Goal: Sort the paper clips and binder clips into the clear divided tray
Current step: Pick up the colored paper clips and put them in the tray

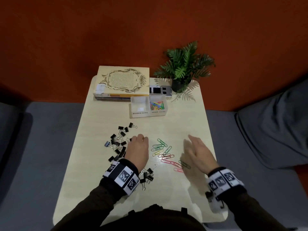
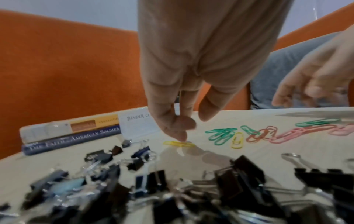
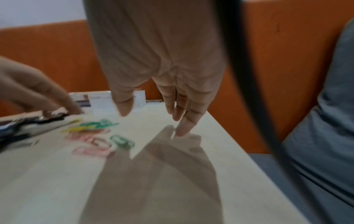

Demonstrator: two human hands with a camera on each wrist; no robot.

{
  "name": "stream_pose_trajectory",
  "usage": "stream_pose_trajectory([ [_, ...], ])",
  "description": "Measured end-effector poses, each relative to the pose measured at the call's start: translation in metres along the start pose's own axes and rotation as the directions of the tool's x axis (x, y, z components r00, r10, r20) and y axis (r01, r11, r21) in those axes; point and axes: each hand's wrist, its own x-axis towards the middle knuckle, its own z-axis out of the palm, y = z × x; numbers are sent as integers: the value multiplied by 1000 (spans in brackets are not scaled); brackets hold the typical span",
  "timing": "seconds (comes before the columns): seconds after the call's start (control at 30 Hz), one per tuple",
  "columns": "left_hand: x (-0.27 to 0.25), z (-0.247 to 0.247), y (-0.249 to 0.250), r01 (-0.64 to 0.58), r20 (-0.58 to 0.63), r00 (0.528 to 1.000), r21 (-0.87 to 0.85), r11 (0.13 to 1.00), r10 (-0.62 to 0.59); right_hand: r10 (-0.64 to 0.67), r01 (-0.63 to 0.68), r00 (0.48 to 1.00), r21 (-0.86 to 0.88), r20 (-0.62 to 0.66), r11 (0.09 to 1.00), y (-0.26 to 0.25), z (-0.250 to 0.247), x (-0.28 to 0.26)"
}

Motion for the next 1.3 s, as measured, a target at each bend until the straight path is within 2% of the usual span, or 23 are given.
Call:
stream_pose_trajectory([
  [0.03,1,2,3,7,33,999,-14,1000,-7,77,-77,997,-7,-22,997,10,-4,-11],
  [0.13,8,4,14,51,114,993,-125,991,-37,172,-167,978,-46,121,985,20,5,-38],
  [0.2,14,7,22,58,185,983,-218,974,-17,138,-138,979,-12,149,990,14,20,-43],
  [0.27,19,9,28,29,229,973,-265,964,33,53,-54,991,1,119,999,7,36,-38],
  [0.4,29,14,29,-19,201,977,-258,966,73,-88,88,996,31,14,996,-8,60,-27],
  [0.5,29,12,26,-31,164,984,-239,971,72,-142,143,988,12,-61,990,-16,67,-21],
  [0.57,26,10,25,-14,184,982,-200,980,52,-138,136,986,-26,-90,990,-19,69,-18],
  [0.67,27,1,25,15,279,960,-147,989,27,-100,94,988,-53,-117,994,-18,69,-12],
  [0.73,31,-5,25,38,349,937,-135,990,12,-73,63,991,-88,-112,994,-17,66,-12],
  [0.8,32,-9,23,61,366,931,-150,987,-3,-50,37,994,-123,-99,992,-17,65,-12],
  [0.9,32,-14,19,117,294,955,-243,963,-42,-13,4,994,-87,-106,996,-16,64,-11],
  [1.0,44,-36,18,138,134,987,-400,906,-91,13,-16,996,-27,-91,1000,-15,60,-10],
  [1.07,64,-59,18,119,33,993,-446,887,-116,21,-20,995,8,-98,1000,-13,58,-11],
  [1.2,115,-97,19,102,-60,990,-322,941,-128,65,-56,993,90,-103,994,-9,56,-13],
  [1.3,141,-110,24,124,-10,992,-168,978,-128,109,-94,988,132,-113,987,-13,48,-11],
])
